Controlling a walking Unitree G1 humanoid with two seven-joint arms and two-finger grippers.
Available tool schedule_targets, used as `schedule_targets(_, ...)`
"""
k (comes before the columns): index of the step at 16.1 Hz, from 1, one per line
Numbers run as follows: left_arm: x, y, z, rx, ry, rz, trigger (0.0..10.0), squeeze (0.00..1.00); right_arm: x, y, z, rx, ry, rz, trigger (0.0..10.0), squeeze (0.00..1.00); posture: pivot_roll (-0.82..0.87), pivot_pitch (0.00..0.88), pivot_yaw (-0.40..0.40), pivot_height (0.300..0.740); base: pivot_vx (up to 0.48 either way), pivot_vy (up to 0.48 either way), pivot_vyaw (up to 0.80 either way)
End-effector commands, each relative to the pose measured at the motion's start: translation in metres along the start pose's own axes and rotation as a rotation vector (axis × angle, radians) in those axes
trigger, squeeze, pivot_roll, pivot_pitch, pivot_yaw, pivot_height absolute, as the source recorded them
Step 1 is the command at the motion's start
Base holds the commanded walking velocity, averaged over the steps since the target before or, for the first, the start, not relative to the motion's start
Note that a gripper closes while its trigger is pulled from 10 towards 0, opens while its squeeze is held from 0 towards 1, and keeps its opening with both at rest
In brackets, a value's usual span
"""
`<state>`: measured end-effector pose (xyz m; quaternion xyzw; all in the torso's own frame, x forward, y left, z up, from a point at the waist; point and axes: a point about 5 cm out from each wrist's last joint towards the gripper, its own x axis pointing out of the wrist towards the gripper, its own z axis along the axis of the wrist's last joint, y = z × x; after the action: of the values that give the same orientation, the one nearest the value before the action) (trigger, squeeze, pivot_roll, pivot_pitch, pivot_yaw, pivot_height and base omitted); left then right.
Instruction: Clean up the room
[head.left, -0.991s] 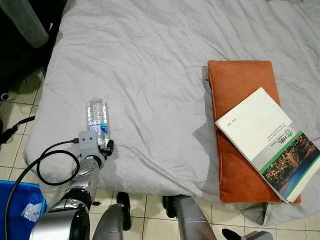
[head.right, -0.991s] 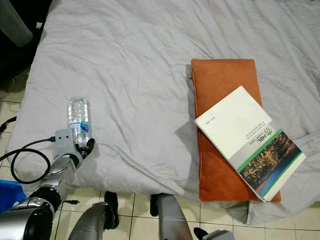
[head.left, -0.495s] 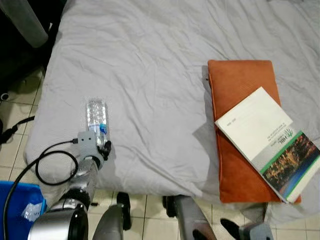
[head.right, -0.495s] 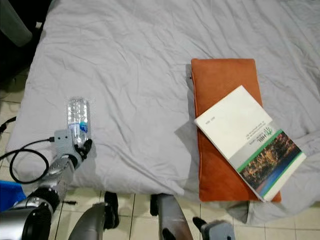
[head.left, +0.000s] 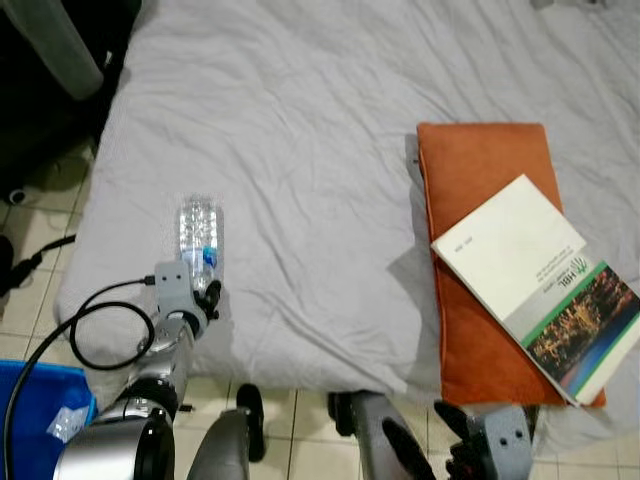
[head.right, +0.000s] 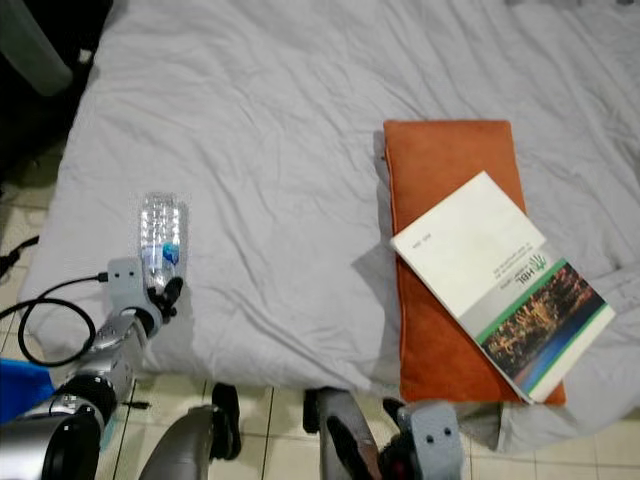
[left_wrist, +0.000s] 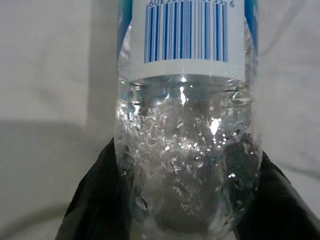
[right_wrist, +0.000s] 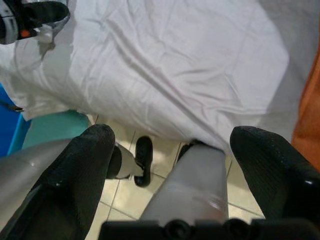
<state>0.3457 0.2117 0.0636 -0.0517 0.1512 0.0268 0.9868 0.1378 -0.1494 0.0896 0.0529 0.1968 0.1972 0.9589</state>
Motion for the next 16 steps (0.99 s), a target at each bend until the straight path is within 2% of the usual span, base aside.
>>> schedule_targets(1,-0.004,0.003,-0.009,-0.002,0.003,-0.013,0.0,0.00,0.003,-0.007,-0.012,0.021,0.045,-0.023,10.0,0.00,-0.22,0.375,-0.038,0.740,0.000,0.000,0.00)
schedule_targets(2,-0.004,0.003,-0.009,-0.002,0.003,-0.013,0.0,0.00,0.003,-0.007,-0.012,0.021,0.045,-0.023,10.0,0.00,-0.22,0.375,-0.038,0.740,0.000,0.000,0.00)
schedule_targets(3,-0.004,-0.001,-0.003,0.004,-0.052,-0.052,0.0,0.00,0.015,-0.013,-0.010,0.020,0.023,-0.030,10.0,0.00,-0.19,0.306,-0.022,0.740,0.000,0.000,0.00)
schedule_targets(5,-0.005,-0.007,0.000,0.016,-0.096,-0.078,0.0,0.00,0.031,-0.023,-0.008,0.024,0.001,-0.041,10.0,0.00,-0.15,0.252,-0.005,0.740,0.000,0.000,0.00)
schedule_targets(8,-0.006,-0.009,0.000,0.024,-0.118,-0.081,0.0,0.00,0.039,-0.027,-0.006,0.024,-0.010,-0.046,10.0,0.00,-0.13,0.219,0.006,0.740,0.000,0.000,0.00)
schedule_targets(9,-0.008,-0.009,-0.001,0.020,-0.141,-0.053,0.0,0.00,0.058,-0.038,-0.005,0.028,-0.028,-0.052,10.0,0.00,-0.08,0.120,0.023,0.740,0.000,0.000,0.41)
schedule_targets(12,-0.011,-0.007,-0.002,0.024,-0.162,-0.036,0.0,0.00,0.065,-0.042,-0.002,0.023,-0.041,-0.050,10.0,0.00,-0.07,0.106,0.026,0.740,0.000,0.000,0.66)
schedule_targets(13,-0.016,-0.003,-0.005,0.026,-0.177,-0.010,0.0,0.00,0.074,-0.046,0.001,0.023,-0.054,-0.049,10.0,0.00,-0.05,0.056,0.036,0.740,0.000,0.000,0.74)
schedule_targets(14,-0.016,-0.003,-0.005,0.026,-0.177,-0.010,0.0,0.00,0.074,-0.046,0.001,0.023,-0.054,-0.049,10.0,0.00,-0.05,0.056,0.036,0.740,0.000,0.000,0.74)
schedule_targets(15,-0.023,0.001,-0.009,0.038,-0.194,0.015,0.0,0.00,0.082,-0.050,0.004,0.017,-0.070,-0.050,10.0,0.00,-0.03,0.008,0.035,0.740,0.000,0.000,0.69)
schedule_targets(16,-0.030,0.002,-0.013,0.050,-0.203,0.026,0.0,0.00,0.091,-0.054,0.008,0.014,-0.087,-0.054,10.0,0.00,-0.01,0.000,0.039,0.740,0.000,0.000,0.68)
